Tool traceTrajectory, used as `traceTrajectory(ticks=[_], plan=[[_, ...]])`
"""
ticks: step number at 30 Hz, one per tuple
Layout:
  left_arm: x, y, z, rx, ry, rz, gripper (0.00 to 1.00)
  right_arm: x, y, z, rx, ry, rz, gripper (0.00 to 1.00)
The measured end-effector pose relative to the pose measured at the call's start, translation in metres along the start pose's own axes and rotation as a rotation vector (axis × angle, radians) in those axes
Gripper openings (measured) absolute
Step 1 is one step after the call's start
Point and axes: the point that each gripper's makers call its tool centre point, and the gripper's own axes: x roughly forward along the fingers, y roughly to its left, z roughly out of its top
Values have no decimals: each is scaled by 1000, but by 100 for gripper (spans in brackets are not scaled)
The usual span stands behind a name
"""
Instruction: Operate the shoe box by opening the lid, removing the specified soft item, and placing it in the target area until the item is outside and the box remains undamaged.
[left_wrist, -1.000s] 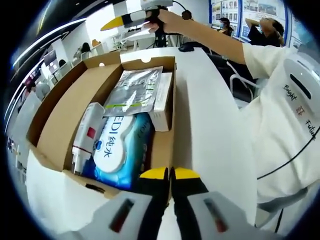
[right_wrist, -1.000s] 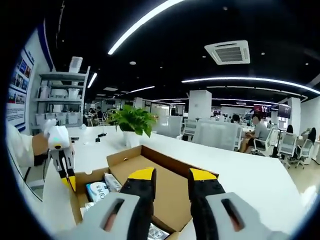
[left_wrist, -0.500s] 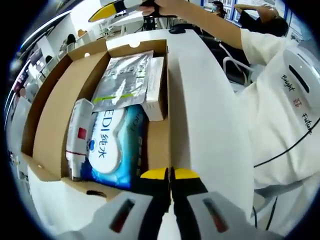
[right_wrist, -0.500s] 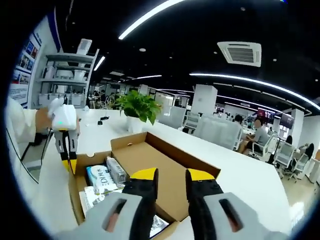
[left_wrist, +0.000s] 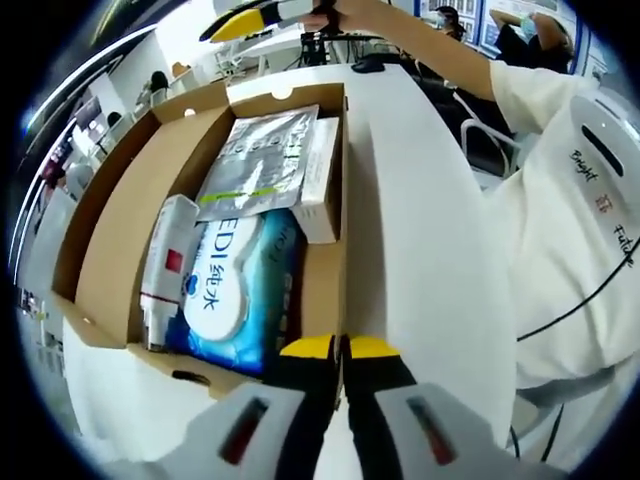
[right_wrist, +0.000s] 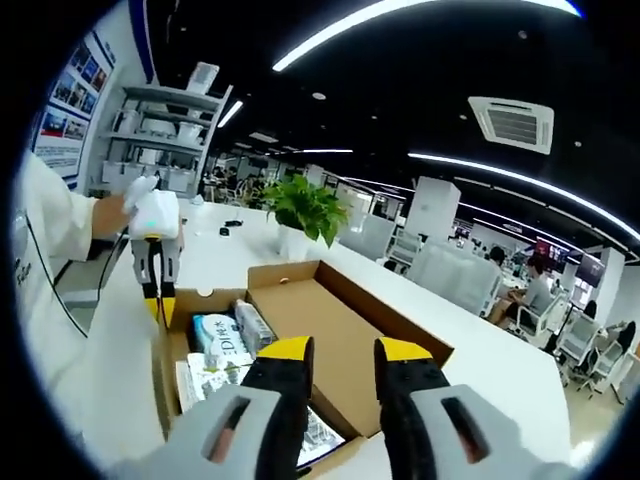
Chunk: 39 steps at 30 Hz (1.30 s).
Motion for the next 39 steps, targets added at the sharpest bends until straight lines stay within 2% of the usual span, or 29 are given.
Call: traceTrajectory(ticks=[2, 4, 6, 11, 13, 15, 16, 17, 19, 25, 27, 28, 29, 32, 34, 39], plan=[[0, 0, 0, 5, 1, -1, 2, -3, -1, 0, 4, 12, -8, 33], [0, 0, 0, 11, -1, 4, 2, -5, 5, -2, 2, 24, 39, 36], [0, 0, 0, 6, 2, 8, 3, -5, 11, -1, 9, 27, 77, 36], [0, 0, 0, 11, 11, 0, 2, -5, 32, -2, -67, 73, 192, 34], [0, 0, 0, 7, 8, 4, 2, -5, 38, -2, -60, 88, 222, 31], [0, 0, -1, 1, 6, 8, 3, -4, 41, -4, -80, 120, 246, 22], [0, 0, -1, 2, 3, 10, 3, -4, 45, -10, -94, 173, 270, 17], [0, 0, 0, 2, 1, 10, 3, -5, 46, -12, -96, 186, 276, 15], [0, 0, 0, -4, -2, 3, 2, -3, 52, -18, -111, 241, 317, 16], [1, 1, 0, -7, 3, 1, 2, -11, 88, -33, -168, 371, 514, 17], [1, 1, 0, -5, 3, 3, 3, -14, 98, -40, -157, 420, 589, 17], [1, 2, 0, -8, 3, 8, 3, -19, 101, -48, -151, 479, 632, 17], [1, 2, 0, -8, 2, 10, 3, -19, 100, -52, -165, 505, 641, 17], [1, 2, 1, -13, 0, 16, 3, -23, 111, -56, -158, 533, 720, 21], [1, 2, 1, -10, 1, 21, 3, -19, 112, -55, -161, 525, 714, 25], [2, 2, 0, 14, 20, 26, 3, -8, 107, -66, -192, 574, 710, 22]])
